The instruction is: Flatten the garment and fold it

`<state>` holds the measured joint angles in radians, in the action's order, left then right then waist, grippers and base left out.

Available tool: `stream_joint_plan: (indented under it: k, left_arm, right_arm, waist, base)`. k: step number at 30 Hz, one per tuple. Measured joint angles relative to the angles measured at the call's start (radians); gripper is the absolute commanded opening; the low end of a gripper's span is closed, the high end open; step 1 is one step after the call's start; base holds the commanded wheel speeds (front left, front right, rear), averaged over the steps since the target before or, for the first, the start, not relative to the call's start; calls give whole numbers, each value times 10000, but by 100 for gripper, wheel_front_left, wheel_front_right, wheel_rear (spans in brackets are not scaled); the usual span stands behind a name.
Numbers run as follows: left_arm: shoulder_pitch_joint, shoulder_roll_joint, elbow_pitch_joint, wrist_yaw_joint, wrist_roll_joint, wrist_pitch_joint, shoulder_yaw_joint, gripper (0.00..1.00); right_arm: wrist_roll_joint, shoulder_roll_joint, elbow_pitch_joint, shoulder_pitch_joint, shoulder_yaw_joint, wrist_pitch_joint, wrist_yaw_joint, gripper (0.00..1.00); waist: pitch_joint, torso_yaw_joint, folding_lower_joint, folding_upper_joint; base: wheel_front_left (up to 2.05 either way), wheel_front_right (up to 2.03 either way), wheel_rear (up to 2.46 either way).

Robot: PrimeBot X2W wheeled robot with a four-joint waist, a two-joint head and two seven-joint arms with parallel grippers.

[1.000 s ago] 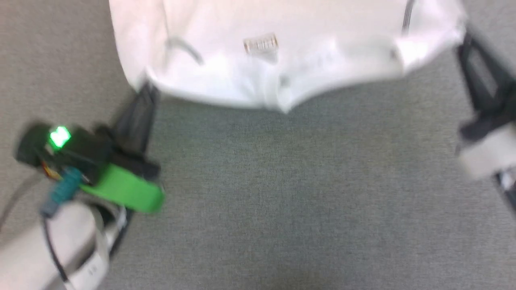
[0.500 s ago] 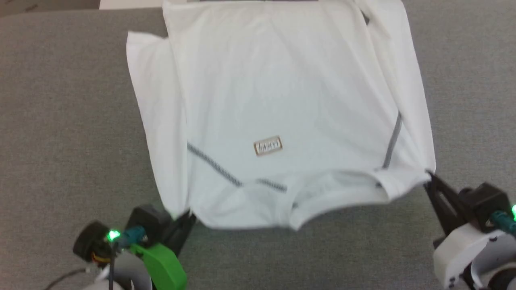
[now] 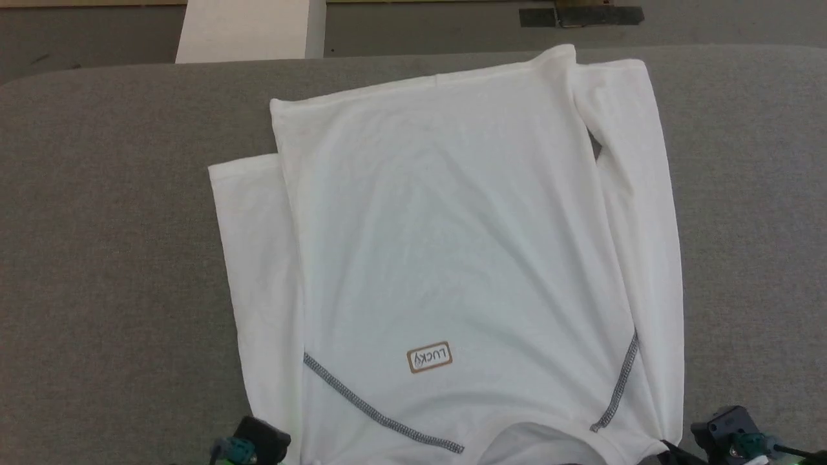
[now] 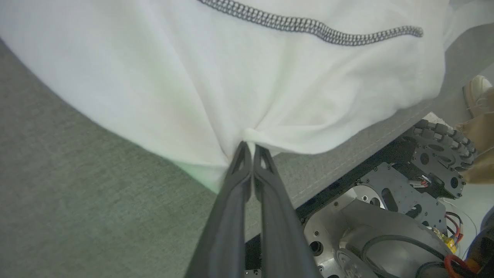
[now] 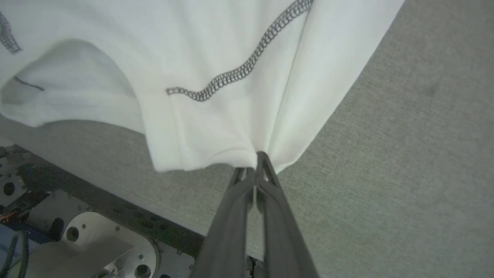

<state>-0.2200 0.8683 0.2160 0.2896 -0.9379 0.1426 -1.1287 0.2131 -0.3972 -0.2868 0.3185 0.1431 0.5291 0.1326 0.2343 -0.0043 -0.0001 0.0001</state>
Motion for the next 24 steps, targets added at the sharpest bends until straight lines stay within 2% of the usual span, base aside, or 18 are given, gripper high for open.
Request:
stream_joint_plan:
  k: [5,10,11,12,13,18,20,24]
  left_arm:
    - [151,-157,-464,-222,-263,107,-150,0]
    - [139,-370,-932,-313,-115,-445,-88,0]
    - [139,-449,-1058,-336,-58,-589,-71,0]
    - [138,-520,-1145,-336,-4,-744,-35,41]
    - [128,-585,-1243,-343,61,-823,-29,99]
    - [227,-681,-1337,-284,15,-1266,159,100]
    - [454,-612,-1135,-44,-299,-1553,487,100]
    - [1075,-102,-36,556,-1116,-2606,1586,100]
  right_arm:
    - [94,-92,107,216,0,265,0,0]
    - [61,-23,198,245,-163,69,0,0]
    - [40,63,234,232,-199,-73,0,28]
    - [-23,121,267,207,-224,-196,0,49]
    - [-77,144,318,196,-196,-261,0,100]
    - [48,368,253,194,-261,-428,0,100]
    - [257,487,8,194,-439,-456,-2,100]
    - [545,803,-757,199,-1145,-477,0,100]
  waist:
    - [-155,-18,0,0]
    - [-256,61,0,0]
    - [-285,74,0,0]
    - [-313,84,0,0]
    - [-354,97,0,0]
    - [-653,118,1,0]
    - [-798,106,1,0]
    - [-1129,64,1,0]
  base:
    - [0,0,0]
    - [0,0,0]
    - [0,0,0]
    - [0,0,0]
    - [0,0,0]
    - [0,0,0]
    - [0,0,0]
    - [0,0,0]
